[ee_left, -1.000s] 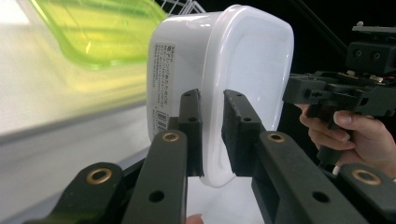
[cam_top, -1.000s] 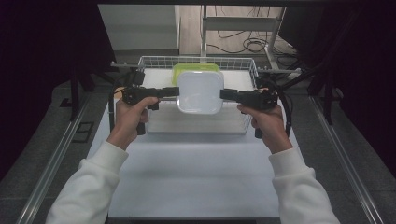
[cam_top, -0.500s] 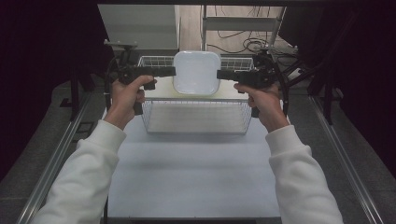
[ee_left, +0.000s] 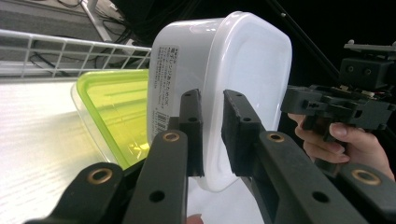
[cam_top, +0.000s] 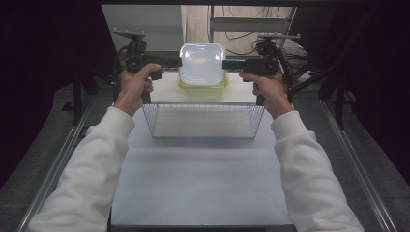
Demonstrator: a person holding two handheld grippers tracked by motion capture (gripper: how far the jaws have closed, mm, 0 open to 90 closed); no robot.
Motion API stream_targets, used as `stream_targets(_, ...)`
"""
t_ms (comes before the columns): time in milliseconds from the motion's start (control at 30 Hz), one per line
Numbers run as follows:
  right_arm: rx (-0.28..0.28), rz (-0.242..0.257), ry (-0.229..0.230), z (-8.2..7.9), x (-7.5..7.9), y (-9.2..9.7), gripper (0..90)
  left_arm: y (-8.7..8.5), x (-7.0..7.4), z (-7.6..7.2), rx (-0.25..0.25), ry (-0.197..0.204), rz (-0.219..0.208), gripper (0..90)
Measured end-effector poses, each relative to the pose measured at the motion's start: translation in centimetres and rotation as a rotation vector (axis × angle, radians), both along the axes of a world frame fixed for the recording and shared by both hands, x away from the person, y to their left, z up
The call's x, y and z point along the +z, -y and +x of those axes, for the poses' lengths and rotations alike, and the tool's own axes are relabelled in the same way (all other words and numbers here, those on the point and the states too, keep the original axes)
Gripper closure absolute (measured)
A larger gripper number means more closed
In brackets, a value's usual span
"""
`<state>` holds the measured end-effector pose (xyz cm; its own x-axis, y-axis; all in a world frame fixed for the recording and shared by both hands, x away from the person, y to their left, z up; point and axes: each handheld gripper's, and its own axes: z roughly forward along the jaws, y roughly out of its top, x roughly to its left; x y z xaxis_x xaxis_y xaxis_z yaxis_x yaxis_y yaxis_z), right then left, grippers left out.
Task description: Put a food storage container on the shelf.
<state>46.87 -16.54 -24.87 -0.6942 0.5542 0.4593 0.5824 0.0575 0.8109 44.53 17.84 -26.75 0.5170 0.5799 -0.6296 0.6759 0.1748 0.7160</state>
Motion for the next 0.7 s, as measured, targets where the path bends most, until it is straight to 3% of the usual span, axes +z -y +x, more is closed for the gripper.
stream_targets(133,0.001,-0.002,-0.009,0.7,0.1,-0.1,77.9,-0.1,-0.2,0.8,0.006,-0.015,-0.009,78.5)
stream_targets(267,0.000,0.008,-0.056,1.8,-0.7,0.0,78.1,-0.1,-0.9,1.4,0.007,-0.040,-0.018,78.5)
stream_targets(367,0.000,0.017,-0.067,2.1,-0.8,0.1,78.1,-0.2,-0.9,1.8,0.004,-0.059,-0.041,78.8)
stream_targets(433,-0.001,0.031,-0.104,2.6,-0.8,0.2,77.9,-0.5,-1.2,2.3,-0.002,-0.085,-0.079,79.0)
stream_targets(533,0.001,0.034,-0.124,3.0,-0.8,0.2,77.5,-0.5,-1.2,2.6,0.003,-0.096,-0.085,79.1)
stream_targets(600,-0.007,0.028,-0.160,3.7,-0.6,0.1,76.3,-0.5,-1.2,2.9,0.005,-0.107,-0.094,79.2)
stream_targets(700,-0.017,0.028,-0.187,4.3,-0.5,0.0,75.3,-0.5,-1.2,3.6,0.009,-0.141,-0.113,79.3)
